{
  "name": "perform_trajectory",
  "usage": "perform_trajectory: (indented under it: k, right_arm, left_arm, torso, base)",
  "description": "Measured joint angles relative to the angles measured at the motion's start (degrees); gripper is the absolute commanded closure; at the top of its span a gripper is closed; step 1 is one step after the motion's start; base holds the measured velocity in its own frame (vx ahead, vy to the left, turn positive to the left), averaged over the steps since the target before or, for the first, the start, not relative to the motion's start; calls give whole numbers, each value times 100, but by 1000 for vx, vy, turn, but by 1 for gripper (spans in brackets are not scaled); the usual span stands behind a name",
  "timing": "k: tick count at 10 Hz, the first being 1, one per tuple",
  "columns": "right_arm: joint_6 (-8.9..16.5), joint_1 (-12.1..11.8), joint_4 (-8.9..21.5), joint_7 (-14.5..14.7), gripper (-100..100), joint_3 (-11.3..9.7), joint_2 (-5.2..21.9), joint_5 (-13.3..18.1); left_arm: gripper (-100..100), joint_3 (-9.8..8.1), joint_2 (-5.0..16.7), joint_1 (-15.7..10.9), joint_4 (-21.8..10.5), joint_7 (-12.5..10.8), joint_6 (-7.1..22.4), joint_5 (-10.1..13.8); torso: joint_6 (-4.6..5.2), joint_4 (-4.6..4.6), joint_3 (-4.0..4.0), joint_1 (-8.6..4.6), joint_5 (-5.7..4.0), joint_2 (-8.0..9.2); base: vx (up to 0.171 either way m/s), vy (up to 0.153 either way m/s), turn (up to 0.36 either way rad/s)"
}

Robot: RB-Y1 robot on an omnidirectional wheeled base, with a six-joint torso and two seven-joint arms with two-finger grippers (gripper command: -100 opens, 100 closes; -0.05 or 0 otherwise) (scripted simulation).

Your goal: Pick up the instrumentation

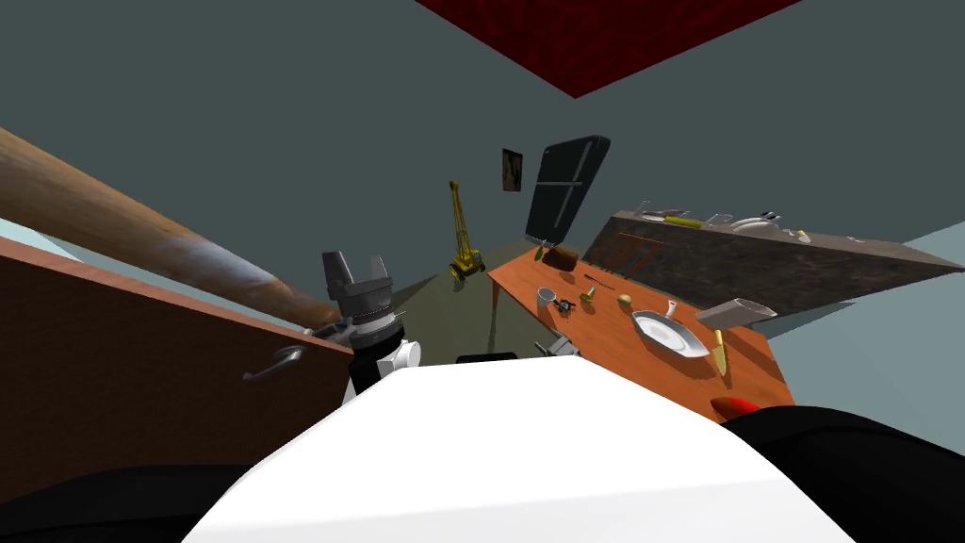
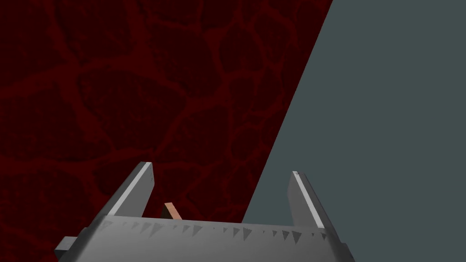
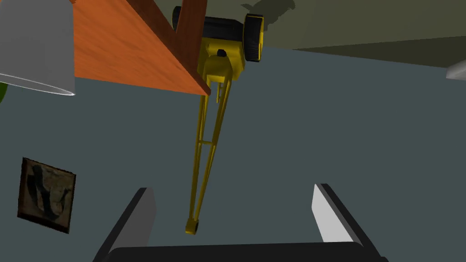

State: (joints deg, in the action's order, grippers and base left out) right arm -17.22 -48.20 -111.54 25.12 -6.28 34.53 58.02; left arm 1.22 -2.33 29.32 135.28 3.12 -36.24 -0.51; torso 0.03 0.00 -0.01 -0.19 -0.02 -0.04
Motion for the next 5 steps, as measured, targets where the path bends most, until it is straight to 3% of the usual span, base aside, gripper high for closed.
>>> perform_trajectory:
  k: [2, 3, 4, 5]
  right_arm:
    - [-77, -73, 335, 226, -100, 29, 50, 326]
    - [-46, -81, 418, 288, -100, -1, 104, 504]
    - [-28, -115, 404, 287, -100, 7, 152, 615]
    - [109, -248, 335, 231, -100, -60, 377, 817]
  left_arm:
    - [0, 0, 0, 0, 0, 0, 0, 0]
    - [0, -1, 0, 1, 0, 0, 0, 0]
    - [0, -1, 0, 1, 0, 0, 0, 0]
    - [0, 0, 0, 0, 0, 0, 0, 0]
  torso:
    - [0, 0, -1, -2, -1, -1]
    - [6, 0, 0, -2, -1, 0]
    - [8, 1, 2, 4, 0, 4]
    - [0, 0, 1, 2, 1, 1]
  base:
    - [21, -20, 286]
    - [8, -10, -26]
    - [18, -10, 351]
    - [19, -28, 196]
